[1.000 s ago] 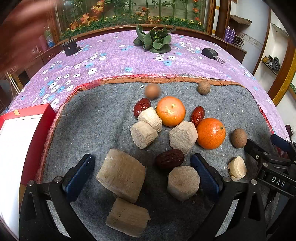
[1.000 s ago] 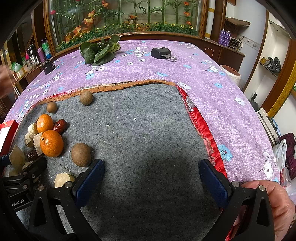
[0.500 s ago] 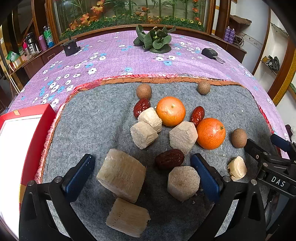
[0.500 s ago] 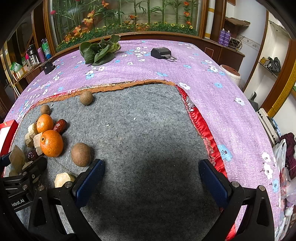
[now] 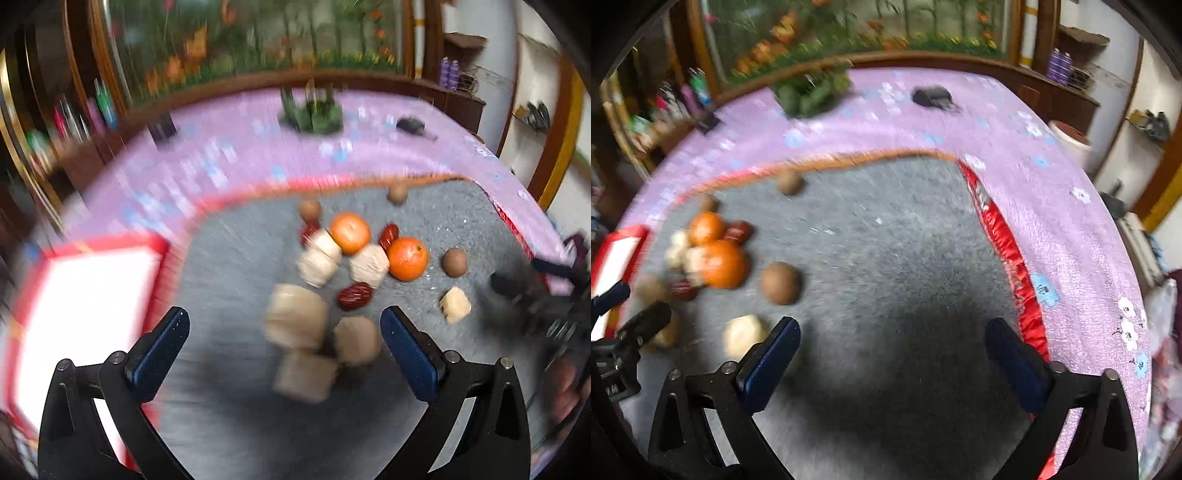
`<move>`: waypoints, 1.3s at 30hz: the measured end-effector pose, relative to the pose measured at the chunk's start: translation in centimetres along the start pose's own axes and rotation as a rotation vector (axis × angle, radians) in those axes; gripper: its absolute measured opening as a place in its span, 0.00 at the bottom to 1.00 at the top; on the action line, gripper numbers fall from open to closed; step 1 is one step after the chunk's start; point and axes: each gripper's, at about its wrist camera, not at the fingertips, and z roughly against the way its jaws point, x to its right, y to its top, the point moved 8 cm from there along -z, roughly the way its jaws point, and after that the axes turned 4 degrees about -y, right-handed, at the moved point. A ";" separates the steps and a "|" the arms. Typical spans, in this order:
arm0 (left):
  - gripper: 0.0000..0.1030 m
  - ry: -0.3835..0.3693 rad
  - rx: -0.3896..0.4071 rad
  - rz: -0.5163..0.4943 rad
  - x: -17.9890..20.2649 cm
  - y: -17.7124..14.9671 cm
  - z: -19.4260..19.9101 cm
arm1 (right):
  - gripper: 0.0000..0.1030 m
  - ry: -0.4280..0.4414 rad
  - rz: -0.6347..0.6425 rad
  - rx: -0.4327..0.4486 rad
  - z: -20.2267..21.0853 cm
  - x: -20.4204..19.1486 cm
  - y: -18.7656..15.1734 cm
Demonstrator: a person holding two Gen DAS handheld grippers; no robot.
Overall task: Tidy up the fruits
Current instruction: 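Grasp the large beige rice cake with the left tool while the right tool grasps a small beige cube, then carry both rice cakes into the white tray and open both tools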
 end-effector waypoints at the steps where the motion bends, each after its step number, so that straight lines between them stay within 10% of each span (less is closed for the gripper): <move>1: 1.00 0.018 0.043 -0.042 -0.2 -0.1 1.5 | 0.97 0.023 0.012 0.034 1.0 -0.1 0.0; 8: 1.00 0.089 0.078 -0.142 -1.9 -3.6 4.6 | 0.95 0.155 0.101 0.037 2.5 -4.1 -0.9; 22: 0.96 -0.021 -0.104 -0.042 -1.0 -5.0 0.6 | 0.43 0.107 0.203 -0.048 -1.0 -8.9 -2.1; 30: 0.61 -0.084 -0.174 0.006 -0.1 -5.0 -1.6 | 0.39 0.101 0.195 -0.046 -1.0 -8.6 -2.0; 39: 0.60 -0.094 -0.169 0.015 0.6 -4.6 -2.1 | 0.40 0.099 0.197 -0.045 -1.0 -8.6 -2.0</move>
